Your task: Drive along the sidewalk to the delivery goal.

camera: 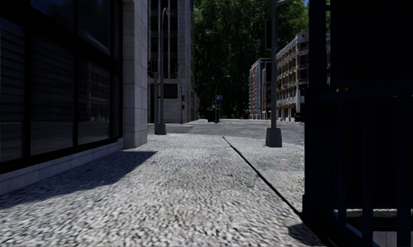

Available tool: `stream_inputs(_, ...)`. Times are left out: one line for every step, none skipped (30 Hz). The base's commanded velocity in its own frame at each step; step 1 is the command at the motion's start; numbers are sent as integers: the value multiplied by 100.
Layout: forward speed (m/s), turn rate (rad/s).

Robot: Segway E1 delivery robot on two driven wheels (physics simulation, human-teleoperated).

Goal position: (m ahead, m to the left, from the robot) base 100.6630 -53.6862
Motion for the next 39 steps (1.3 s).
stream_inputs(200,0)
stream_inputs(200,0)
stream_inputs(200,0)
stream_inputs(200,0)
stream_inputs(200,0)
stream_inputs(200,0)
stream_inputs(200,0)
stream_inputs(200,0)
stream_inputs(200,0)
stream_inputs(200,0)
stream_inputs(200,0)
stream_inputs(200,0)
stream_inputs(200,-21)
stream_inputs(200,-43)
stream_inputs(200,-52)
stream_inputs(200,-52)
stream_inputs(200,-60)
stream_inputs(200,-67)
stream_inputs(189,-71)
stream_inputs(189,-71)
stream_inputs(186,-73)
stream_inputs(185,-73)
stream_inputs(185,-73)
stream_inputs(185,-73)
stream_inputs(185,-73)
stream_inputs(185,-73)
stream_inputs(185,-73)
stream_inputs(185,-73)
stream_inputs(185,-73)
stream_inputs(185,-73)
stream_inputs(185,-74)
stream_inputs(185,-74)
stream_inputs(185,-74)
stream_inputs(185,-74)
stream_inputs(186,-74)
stream_inputs(188,-74)
stream_inputs(190,-74)
stream_inputs(190,-74)
stream_inputs(192,-74)
